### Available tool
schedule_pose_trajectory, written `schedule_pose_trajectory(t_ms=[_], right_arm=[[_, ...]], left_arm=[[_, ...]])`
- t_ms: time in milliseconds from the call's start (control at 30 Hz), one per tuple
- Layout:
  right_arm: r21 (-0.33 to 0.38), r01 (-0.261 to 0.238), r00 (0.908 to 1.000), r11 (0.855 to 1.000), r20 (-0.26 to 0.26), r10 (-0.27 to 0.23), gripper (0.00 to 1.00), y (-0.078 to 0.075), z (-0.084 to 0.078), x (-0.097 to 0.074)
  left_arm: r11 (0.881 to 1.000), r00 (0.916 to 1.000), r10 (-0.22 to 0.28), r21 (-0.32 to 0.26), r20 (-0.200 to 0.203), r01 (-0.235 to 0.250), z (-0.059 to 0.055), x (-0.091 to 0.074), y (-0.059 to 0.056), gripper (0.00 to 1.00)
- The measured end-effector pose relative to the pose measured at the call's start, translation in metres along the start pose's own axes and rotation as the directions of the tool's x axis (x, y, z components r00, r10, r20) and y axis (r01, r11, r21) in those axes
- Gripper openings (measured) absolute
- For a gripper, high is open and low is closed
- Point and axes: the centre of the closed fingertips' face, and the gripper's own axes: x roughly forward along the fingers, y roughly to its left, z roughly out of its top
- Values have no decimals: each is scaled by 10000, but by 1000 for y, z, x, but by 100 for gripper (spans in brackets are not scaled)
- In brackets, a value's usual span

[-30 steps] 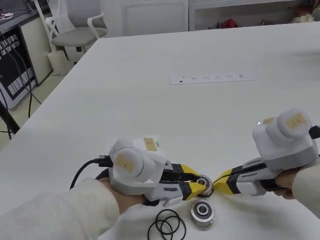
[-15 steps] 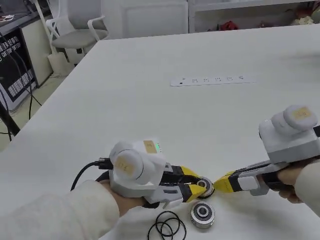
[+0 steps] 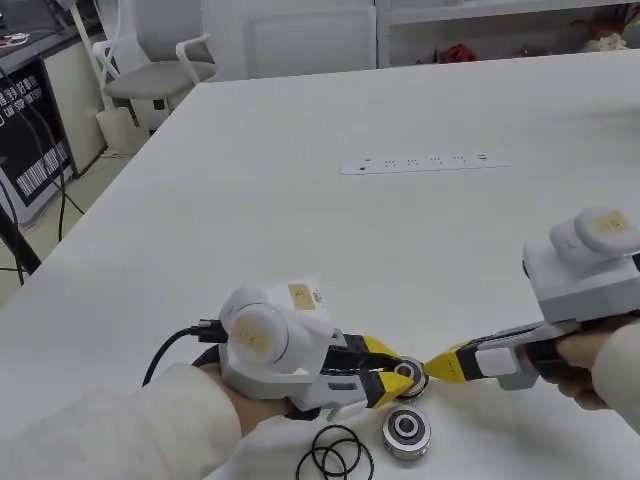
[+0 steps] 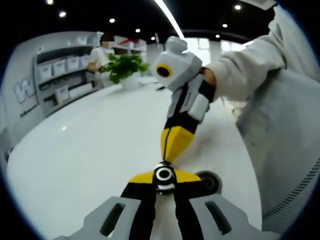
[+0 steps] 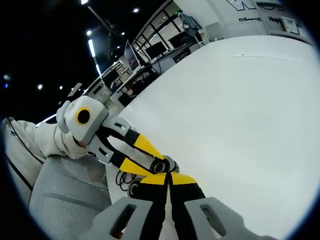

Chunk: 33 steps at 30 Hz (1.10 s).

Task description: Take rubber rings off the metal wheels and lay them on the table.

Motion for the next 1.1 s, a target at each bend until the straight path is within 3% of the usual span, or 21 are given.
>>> schedule_pose_trajectory(t_ms=[800, 1000, 1100], right_arm=[[-410, -164, 9998, 9990, -99, 160, 0, 8, 4, 2], [-462, -516, 9986, 9976, 101, 521, 0, 16, 9, 3], [-603, -291, 9995, 9978, 137, 299, 0, 13, 12, 1]], left_arm=[[10000, 10000, -3, 35, 29, 3, 1, 0, -1, 14], [9999, 10000, 58, 97, 23, -59, 1, 1, 0, 14], [9999, 9999, 107, 58, 0, -107, 1, 1, 0, 14]])
